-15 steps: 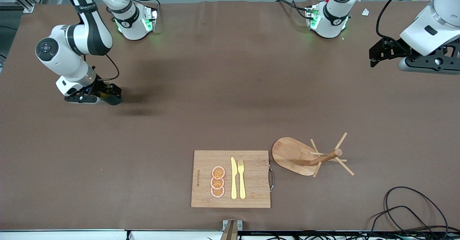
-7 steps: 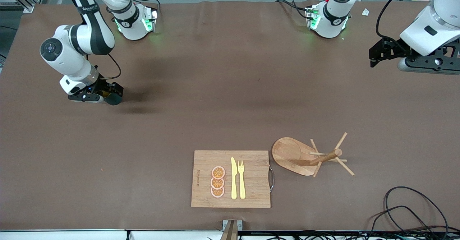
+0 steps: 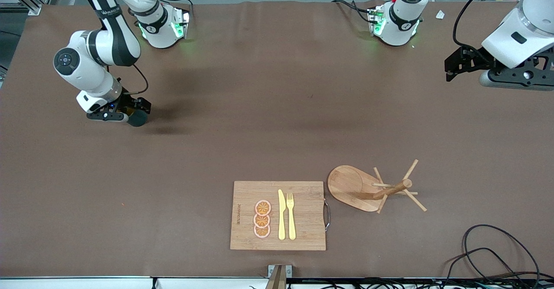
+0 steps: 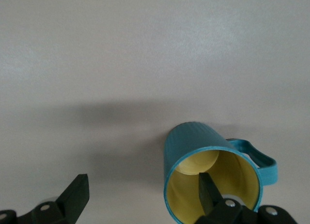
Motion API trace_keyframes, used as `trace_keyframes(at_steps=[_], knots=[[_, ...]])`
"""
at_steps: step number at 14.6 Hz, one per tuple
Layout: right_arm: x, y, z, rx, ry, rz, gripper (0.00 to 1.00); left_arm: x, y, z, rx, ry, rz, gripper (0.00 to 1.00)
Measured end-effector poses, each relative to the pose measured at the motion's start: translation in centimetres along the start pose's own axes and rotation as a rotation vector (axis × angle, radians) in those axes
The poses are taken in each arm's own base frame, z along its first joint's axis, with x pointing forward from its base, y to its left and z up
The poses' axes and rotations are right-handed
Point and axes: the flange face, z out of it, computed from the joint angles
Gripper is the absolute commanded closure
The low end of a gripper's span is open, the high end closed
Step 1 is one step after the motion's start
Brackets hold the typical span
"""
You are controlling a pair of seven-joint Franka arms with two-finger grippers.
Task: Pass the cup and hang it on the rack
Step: 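Close the right gripper on the teal mug rim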
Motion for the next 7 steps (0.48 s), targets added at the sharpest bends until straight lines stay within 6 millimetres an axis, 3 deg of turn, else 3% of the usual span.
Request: trace_keyframes(at_steps=[4, 7], knots=[[-0.1, 0.2, 0.9, 0.001, -0.009, 0.003, 0.01, 0.0, 0.1, 0.0, 0.0, 0.0, 0.001, 0.0], [-0.1, 0.8, 1.7, 0.002, -0.01, 0.017, 0.14, 0.0, 0.1, 0.0, 0.0, 0.0, 0.001, 0.0]])
